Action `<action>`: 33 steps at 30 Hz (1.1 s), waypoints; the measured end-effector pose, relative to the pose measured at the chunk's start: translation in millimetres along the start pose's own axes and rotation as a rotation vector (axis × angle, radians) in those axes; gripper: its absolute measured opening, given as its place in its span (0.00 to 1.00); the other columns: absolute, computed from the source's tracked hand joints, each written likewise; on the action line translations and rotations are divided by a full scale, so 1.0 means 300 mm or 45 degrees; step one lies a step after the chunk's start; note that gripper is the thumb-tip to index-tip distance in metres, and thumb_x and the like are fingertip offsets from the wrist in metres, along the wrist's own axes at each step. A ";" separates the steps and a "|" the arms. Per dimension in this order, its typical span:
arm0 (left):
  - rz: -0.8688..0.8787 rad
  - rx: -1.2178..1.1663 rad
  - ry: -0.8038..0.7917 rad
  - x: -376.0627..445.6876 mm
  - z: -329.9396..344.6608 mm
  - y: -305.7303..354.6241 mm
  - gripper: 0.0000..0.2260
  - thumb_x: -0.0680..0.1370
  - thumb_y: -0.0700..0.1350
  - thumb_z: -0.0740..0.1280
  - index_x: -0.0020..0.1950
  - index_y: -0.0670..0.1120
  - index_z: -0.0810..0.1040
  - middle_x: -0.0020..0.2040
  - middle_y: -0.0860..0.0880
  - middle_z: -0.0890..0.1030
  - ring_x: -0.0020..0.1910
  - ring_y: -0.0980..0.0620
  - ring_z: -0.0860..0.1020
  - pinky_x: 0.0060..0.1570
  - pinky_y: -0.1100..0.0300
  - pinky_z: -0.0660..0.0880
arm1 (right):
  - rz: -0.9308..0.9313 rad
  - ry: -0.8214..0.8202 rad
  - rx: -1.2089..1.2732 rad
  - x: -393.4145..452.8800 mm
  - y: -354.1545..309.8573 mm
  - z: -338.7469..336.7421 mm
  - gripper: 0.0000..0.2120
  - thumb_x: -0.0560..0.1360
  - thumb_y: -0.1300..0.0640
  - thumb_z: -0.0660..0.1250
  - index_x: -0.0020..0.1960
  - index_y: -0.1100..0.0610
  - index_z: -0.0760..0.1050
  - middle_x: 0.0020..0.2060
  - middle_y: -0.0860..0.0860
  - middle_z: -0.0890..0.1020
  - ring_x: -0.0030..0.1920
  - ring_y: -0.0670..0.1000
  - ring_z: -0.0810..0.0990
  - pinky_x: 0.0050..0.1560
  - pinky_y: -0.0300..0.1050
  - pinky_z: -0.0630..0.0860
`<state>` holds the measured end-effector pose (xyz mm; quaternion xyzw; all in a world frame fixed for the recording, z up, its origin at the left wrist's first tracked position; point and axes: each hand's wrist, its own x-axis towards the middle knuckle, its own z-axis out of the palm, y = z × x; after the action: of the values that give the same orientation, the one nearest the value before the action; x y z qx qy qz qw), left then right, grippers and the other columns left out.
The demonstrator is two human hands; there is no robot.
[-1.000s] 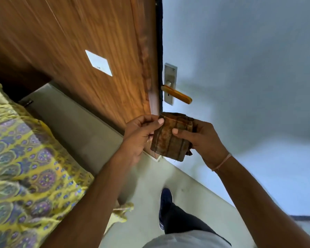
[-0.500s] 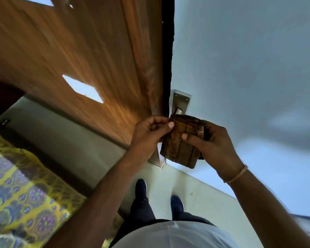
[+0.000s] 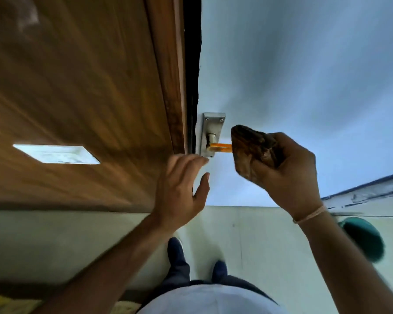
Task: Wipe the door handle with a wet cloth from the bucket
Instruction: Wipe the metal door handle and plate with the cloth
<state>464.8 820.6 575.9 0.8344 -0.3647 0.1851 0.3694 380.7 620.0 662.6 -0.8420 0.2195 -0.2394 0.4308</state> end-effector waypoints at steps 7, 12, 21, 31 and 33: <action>0.152 0.344 0.302 0.050 0.031 -0.047 0.40 0.77 0.47 0.77 0.84 0.36 0.63 0.85 0.35 0.63 0.91 0.43 0.52 0.88 0.44 0.58 | -0.644 0.229 -0.605 0.023 0.039 0.099 0.06 0.74 0.59 0.73 0.50 0.59 0.81 0.56 0.53 0.86 0.54 0.59 0.82 0.51 0.51 0.75; 0.052 0.684 0.315 0.080 0.048 -0.111 0.48 0.83 0.56 0.70 0.90 0.37 0.44 0.91 0.38 0.42 0.91 0.39 0.44 0.90 0.42 0.51 | -0.703 0.057 -0.734 0.019 0.116 0.240 0.09 0.76 0.60 0.74 0.55 0.62 0.80 0.65 0.58 0.85 0.64 0.61 0.83 0.63 0.55 0.77; 0.196 0.837 0.290 0.083 0.043 -0.223 0.42 0.86 0.55 0.64 0.89 0.38 0.44 0.90 0.39 0.39 0.91 0.40 0.42 0.90 0.43 0.45 | -0.721 -0.028 -1.021 -0.015 0.209 0.279 0.29 0.78 0.65 0.59 0.79 0.59 0.71 0.75 0.58 0.77 0.76 0.62 0.74 0.74 0.62 0.71; 0.226 0.835 0.363 0.095 0.072 -0.263 0.38 0.89 0.55 0.59 0.89 0.37 0.45 0.91 0.39 0.40 0.91 0.40 0.42 0.90 0.44 0.44 | -0.704 0.120 -0.974 -0.060 0.212 0.335 0.29 0.77 0.66 0.64 0.78 0.58 0.73 0.76 0.55 0.76 0.78 0.61 0.72 0.77 0.60 0.67; 0.239 0.847 0.364 0.096 0.076 -0.268 0.37 0.90 0.56 0.58 0.89 0.38 0.44 0.90 0.39 0.39 0.91 0.41 0.42 0.90 0.44 0.44 | -0.614 0.212 -0.967 -0.060 0.260 0.282 0.31 0.74 0.68 0.66 0.77 0.58 0.75 0.75 0.55 0.78 0.77 0.61 0.73 0.76 0.61 0.68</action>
<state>544.8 826.9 538.7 0.8374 -0.3043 0.4413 0.1067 403.9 641.3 550.6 -0.9452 0.1231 -0.3022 0.0044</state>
